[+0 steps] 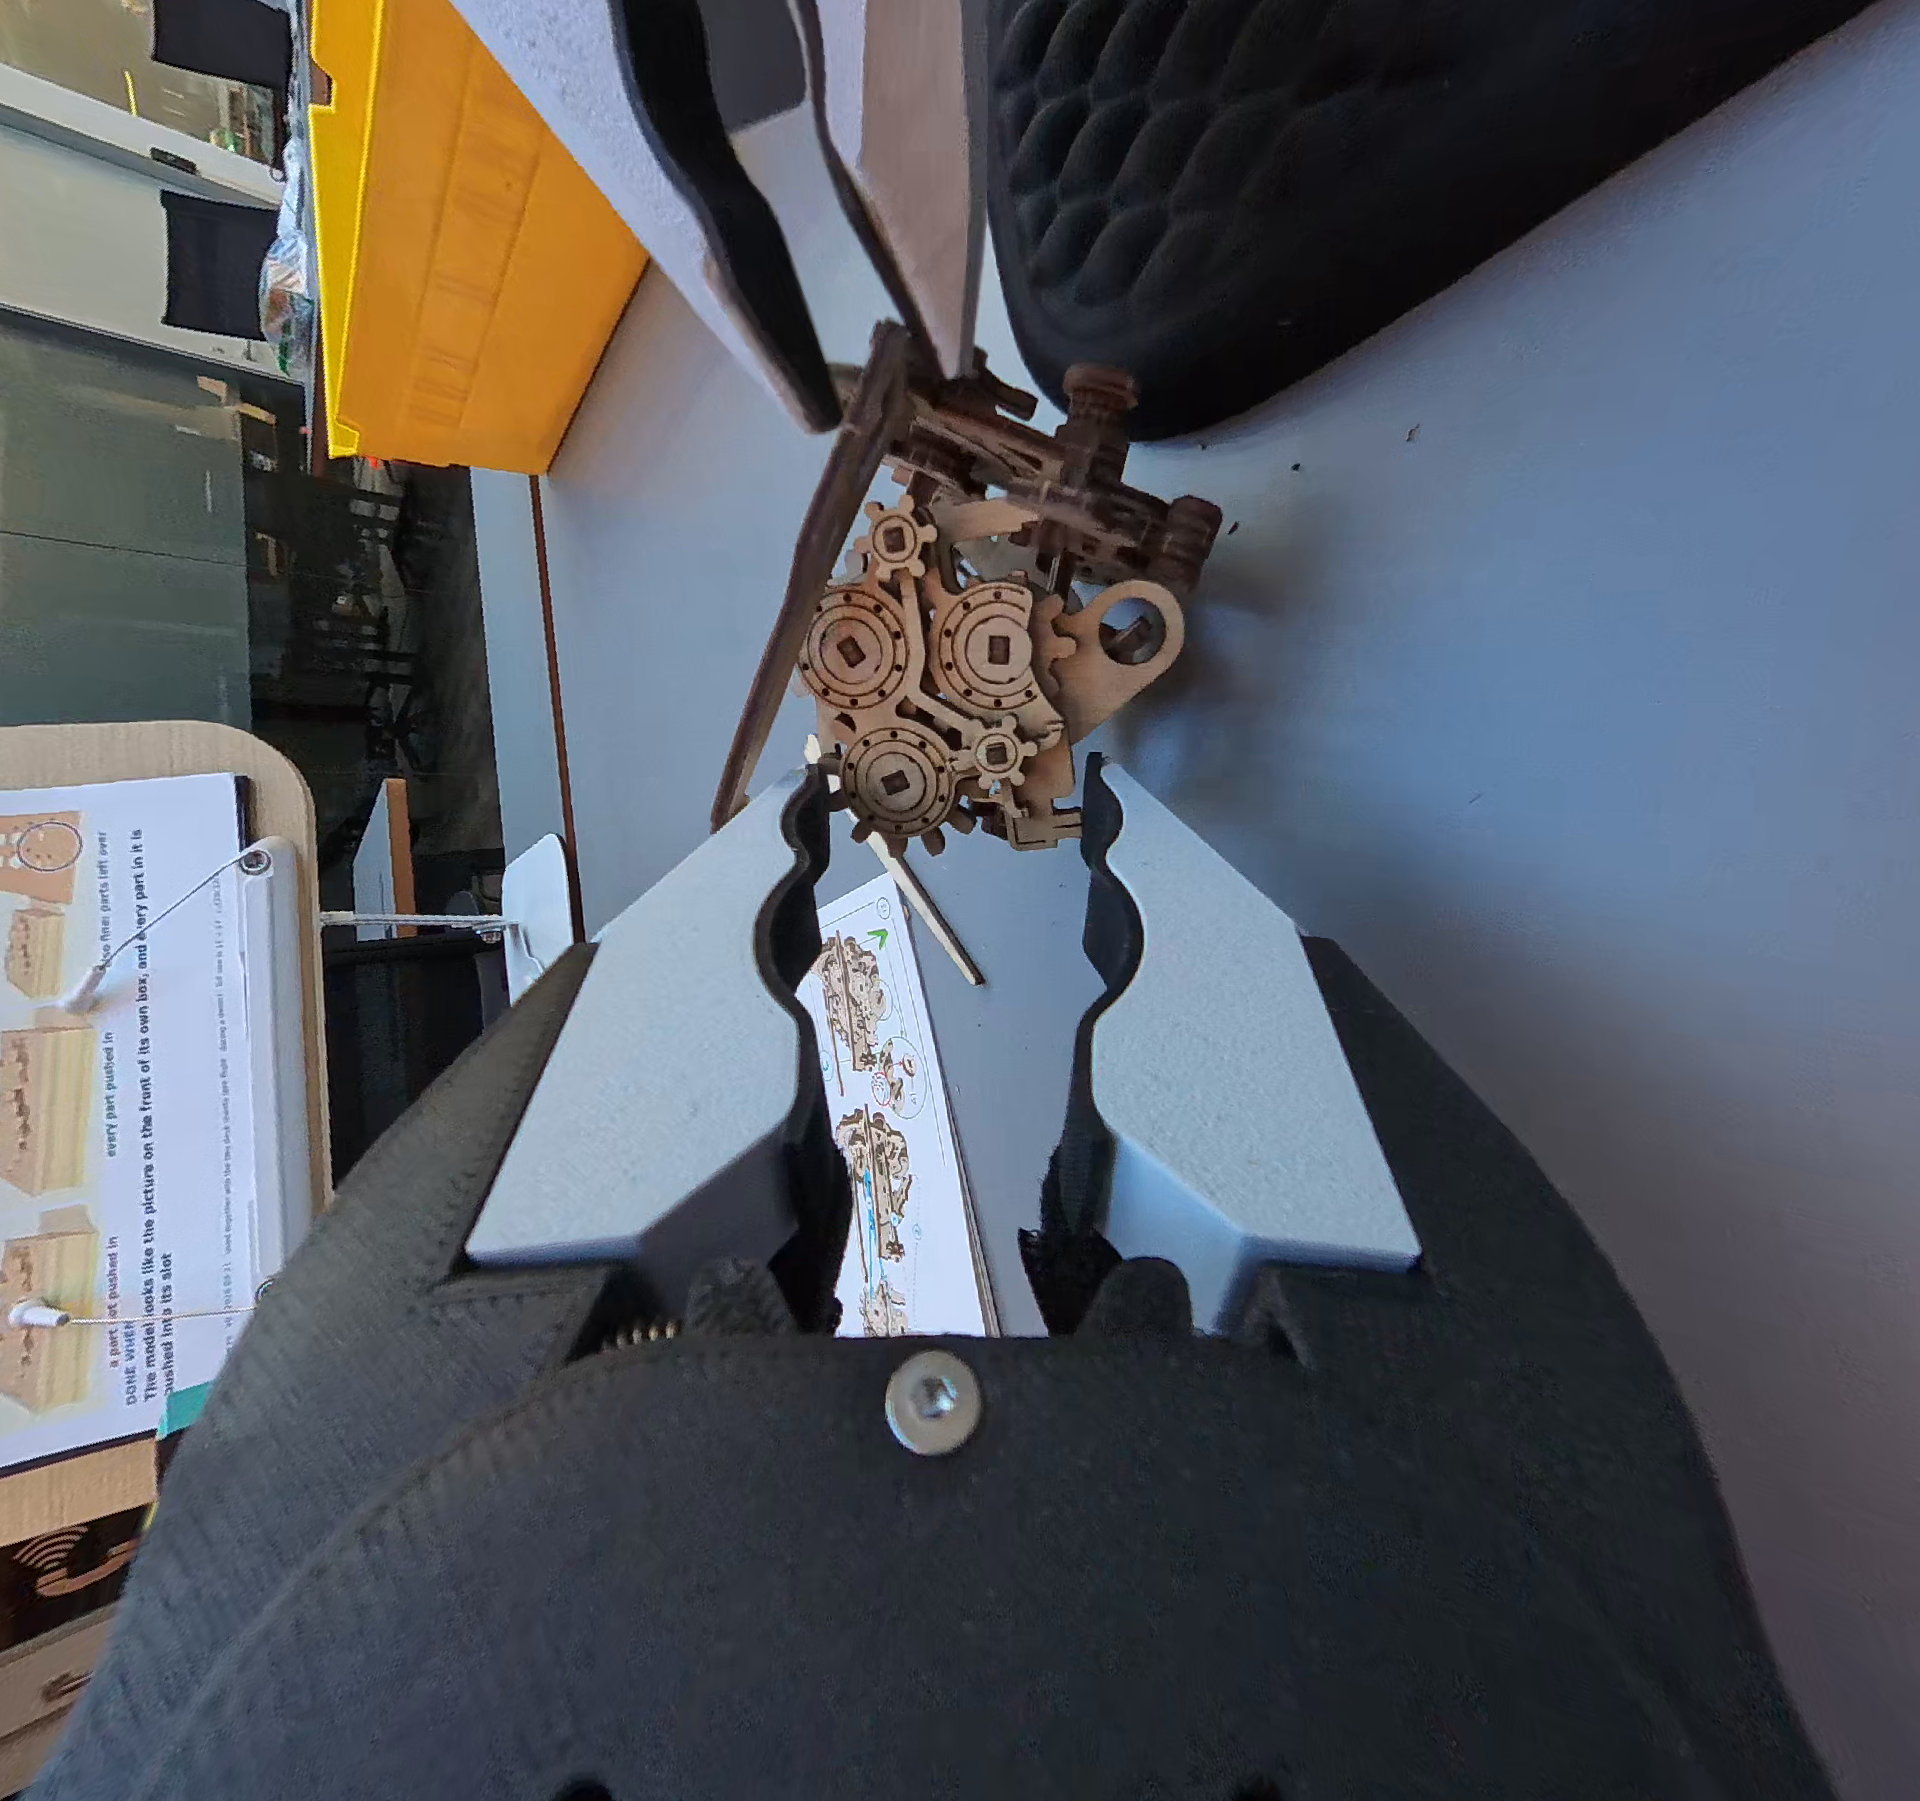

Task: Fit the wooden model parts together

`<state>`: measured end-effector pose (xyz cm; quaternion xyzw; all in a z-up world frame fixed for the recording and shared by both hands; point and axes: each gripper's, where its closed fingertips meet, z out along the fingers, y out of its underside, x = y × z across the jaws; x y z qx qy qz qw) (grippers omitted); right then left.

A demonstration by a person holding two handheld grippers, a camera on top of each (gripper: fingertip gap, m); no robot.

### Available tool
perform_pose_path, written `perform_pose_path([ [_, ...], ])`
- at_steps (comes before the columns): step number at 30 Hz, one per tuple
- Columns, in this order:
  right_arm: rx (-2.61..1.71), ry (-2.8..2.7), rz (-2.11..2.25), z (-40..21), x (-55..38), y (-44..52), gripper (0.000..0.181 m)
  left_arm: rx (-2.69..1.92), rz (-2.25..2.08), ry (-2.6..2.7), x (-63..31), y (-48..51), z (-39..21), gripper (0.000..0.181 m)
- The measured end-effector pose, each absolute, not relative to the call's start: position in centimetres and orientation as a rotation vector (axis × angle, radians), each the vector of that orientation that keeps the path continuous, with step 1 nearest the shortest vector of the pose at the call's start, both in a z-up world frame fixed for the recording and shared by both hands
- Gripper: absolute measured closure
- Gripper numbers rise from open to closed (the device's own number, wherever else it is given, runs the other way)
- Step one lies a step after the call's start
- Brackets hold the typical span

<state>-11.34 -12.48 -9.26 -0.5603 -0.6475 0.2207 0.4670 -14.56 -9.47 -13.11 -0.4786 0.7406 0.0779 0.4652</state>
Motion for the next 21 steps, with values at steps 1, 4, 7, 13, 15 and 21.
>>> perform_pose_path([
  [1, -1.387, -1.582, 0.546, -9.3, -11.3, -12.3, 0.160, -1.175, 0.197, 1.824, -14.6, -9.5, -13.2, 0.133],
  [4, -1.419, -1.552, 0.632, -8.8, -11.6, -12.7, 0.152, -1.175, 0.216, 1.833, -14.7, -9.5, -13.6, 0.133],
  [7, -1.458, -1.475, 0.722, -7.3, -12.4, -12.8, 0.151, -1.172, 0.215, 1.826, -14.6, -9.6, -13.6, 0.133],
  [13, -1.702, -1.422, 0.831, -7.8, -13.2, -11.9, 0.147, -1.150, 0.225, 1.809, -14.4, -9.6, -13.1, 0.133],
  [15, -1.759, -1.390, 0.855, -8.2, -12.9, -10.7, 0.145, -1.134, 0.243, 1.815, -14.3, -9.6, -13.1, 0.133],
  [21, -1.948, -1.239, 1.323, -7.3, -12.9, -9.3, 0.163, -1.086, 0.281, 1.831, -14.1, -9.7, -13.1, 0.133],
])
